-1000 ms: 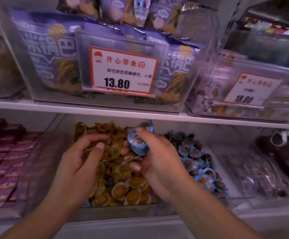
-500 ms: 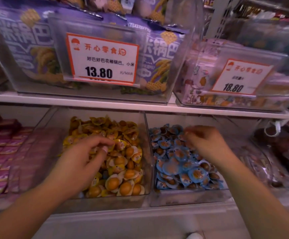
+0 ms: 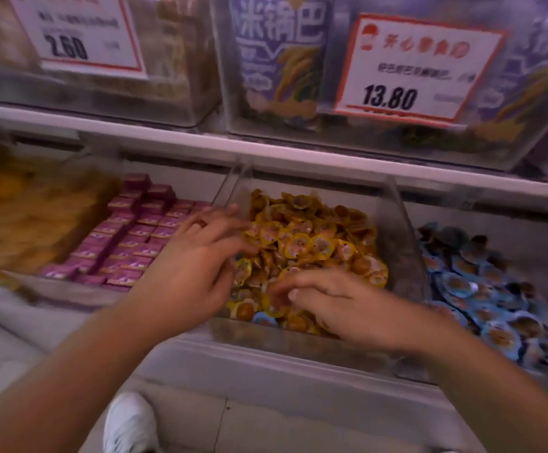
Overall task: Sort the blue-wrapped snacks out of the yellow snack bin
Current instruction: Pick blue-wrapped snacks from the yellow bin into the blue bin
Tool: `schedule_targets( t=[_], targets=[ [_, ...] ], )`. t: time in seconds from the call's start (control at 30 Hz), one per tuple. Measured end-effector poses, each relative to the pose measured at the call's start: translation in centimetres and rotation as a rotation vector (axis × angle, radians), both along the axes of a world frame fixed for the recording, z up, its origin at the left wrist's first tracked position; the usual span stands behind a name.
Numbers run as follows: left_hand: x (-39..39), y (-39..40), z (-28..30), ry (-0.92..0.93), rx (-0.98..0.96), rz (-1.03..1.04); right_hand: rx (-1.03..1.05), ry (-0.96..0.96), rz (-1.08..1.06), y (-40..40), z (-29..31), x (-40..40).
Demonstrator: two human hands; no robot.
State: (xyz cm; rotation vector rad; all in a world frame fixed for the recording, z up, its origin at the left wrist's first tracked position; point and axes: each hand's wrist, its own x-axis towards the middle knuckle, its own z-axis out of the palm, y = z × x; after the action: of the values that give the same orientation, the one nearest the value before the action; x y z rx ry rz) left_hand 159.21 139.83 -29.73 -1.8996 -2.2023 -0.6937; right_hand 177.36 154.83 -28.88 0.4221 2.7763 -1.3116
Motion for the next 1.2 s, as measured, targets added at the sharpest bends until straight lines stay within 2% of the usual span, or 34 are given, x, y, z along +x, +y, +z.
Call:
schedule_targets(
  t=[0.13,0.3,0.47,0.73,0.9,1.2],
  targets=[
    [-0.8,-1.1,-0.6,-0.04,0.008,-0.013,-0.028,-0.17,0.126,-0.7,-1.5,-3.2],
    [-1.1,-1.6,-0.7,-0.058,0.002,-0.026,0.22,-0.314,0.122,0.3,-2.5,-5.2],
    [-1.0,-1.4,-0.9,-0.078,0.013,-0.022,0.285,-0.349,0.138,0.4,-3.1,-5.9],
    [-0.8,-1.2,-1.1,-0.087,0.04,-0.02,0.223,-0.253,0.264,-0.7,-3.1,-6.1],
    [-0.6,-0.7,-1.5,-0.086,0.054,-0.008,0.201,-0.298,0.285,-0.2,-3.1,-6.6],
    [0.1,0.2,-1.5,-0.098,0.085,0.053,-0.103,-0.322,0.244,0.0,-2.9,-5.9]
  ],
)
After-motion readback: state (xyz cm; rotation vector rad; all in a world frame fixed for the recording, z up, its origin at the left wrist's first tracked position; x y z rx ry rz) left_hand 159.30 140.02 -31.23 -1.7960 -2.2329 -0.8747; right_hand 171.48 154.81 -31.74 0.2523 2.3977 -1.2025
